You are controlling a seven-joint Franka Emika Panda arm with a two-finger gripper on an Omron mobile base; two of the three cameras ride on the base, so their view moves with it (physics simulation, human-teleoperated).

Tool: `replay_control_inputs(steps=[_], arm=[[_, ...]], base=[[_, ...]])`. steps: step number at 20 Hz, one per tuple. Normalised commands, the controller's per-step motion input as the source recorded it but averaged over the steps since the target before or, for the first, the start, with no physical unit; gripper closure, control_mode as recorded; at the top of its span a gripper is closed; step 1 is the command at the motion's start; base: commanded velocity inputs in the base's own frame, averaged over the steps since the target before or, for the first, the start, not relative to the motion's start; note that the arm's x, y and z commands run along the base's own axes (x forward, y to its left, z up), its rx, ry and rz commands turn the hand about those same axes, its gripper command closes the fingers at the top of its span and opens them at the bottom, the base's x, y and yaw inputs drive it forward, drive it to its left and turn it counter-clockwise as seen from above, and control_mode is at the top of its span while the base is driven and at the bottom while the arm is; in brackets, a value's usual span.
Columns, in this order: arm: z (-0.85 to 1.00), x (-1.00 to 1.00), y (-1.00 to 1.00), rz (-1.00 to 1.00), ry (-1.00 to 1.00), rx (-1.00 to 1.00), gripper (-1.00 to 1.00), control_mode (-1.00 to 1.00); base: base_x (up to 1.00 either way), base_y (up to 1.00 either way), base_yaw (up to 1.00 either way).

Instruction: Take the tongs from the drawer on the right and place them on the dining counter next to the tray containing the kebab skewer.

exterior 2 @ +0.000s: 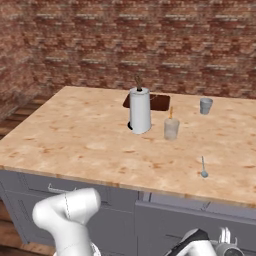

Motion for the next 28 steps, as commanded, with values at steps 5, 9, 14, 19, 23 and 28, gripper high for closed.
replay_control_inputs(steps=[5,9,14,19,23,28], arm=[[-0.91,-1.00,-0.40,0.00,0.19,-0.01,1.00,-1.00],[-0.86,-1.00,-0.41,0.00,0.28,-0.01,1.00,-1.00],[-0.98,-1.00,-0.35,0.00,0.36,-0.04,1.00,-1.00],[-1.00,-1.00,-0.37,0.01,0.39,-0.07,1.00,-1.00],[-1.00,-1.00,-0.35,0.03,0.41,-0.09,1.00,-1.00],[-1.00,-1.00,-0.19,0.02,0.42,-0.12,1.00,-1.00]], base=[[0.00,0.00,0.00],[0.00,0.00,0.00],[0.00,0.00,0.00],[0.00,0.00,0.00],[0.00,0.00,0.00],[0.00,0.00,0.00]])
